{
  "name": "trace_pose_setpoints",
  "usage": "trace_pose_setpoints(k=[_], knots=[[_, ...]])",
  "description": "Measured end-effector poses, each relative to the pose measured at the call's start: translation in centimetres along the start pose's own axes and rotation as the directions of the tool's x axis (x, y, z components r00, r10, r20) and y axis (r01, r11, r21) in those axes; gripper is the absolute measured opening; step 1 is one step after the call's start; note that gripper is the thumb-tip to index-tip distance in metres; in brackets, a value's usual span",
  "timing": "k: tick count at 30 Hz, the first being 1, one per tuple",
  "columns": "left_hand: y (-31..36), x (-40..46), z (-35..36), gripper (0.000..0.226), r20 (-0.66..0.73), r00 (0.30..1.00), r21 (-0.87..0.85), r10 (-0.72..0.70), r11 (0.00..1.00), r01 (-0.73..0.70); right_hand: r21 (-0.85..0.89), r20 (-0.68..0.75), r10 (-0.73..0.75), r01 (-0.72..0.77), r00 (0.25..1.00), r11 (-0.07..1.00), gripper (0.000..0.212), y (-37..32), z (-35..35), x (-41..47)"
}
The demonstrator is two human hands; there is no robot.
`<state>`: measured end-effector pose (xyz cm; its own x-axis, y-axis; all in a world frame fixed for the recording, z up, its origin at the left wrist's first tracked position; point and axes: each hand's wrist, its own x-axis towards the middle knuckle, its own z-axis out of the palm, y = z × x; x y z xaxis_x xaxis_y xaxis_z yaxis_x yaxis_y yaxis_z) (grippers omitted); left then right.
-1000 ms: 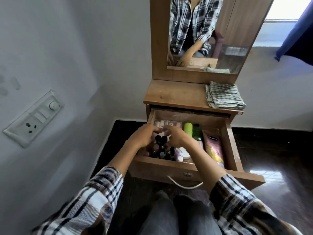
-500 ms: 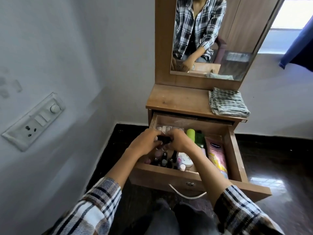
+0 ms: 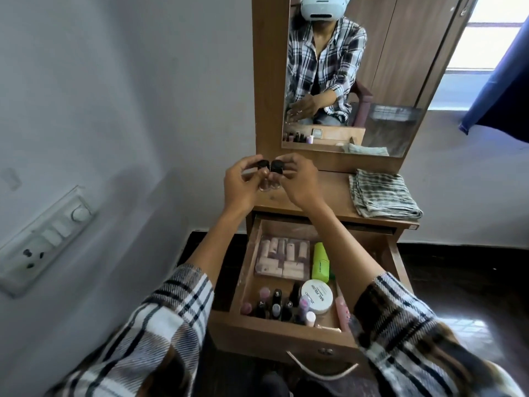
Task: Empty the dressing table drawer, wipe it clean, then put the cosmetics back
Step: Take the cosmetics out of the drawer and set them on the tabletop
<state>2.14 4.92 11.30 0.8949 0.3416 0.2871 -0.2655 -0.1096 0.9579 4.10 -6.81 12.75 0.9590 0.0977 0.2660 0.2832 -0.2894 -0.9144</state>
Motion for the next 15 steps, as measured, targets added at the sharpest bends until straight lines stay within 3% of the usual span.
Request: trace_pose_setpoints(k=[6,15], knots=[[-3.2,4.8,2.2,0.025,-0.083,0.996,0.025,-0.012,1.000,0.015,-0.027,-0.137,-0.006,0.003,0.991,1.000,0.027,2.9,2.2,4.8],[-7.1,10.9,3.6,0.025,-0.130,0.992,0.059,0.007,0.998,0.000,-0.053,-0.166,-0.003,-0.006,0.986,0.999,0.044,6.2,4.8,10.8]])
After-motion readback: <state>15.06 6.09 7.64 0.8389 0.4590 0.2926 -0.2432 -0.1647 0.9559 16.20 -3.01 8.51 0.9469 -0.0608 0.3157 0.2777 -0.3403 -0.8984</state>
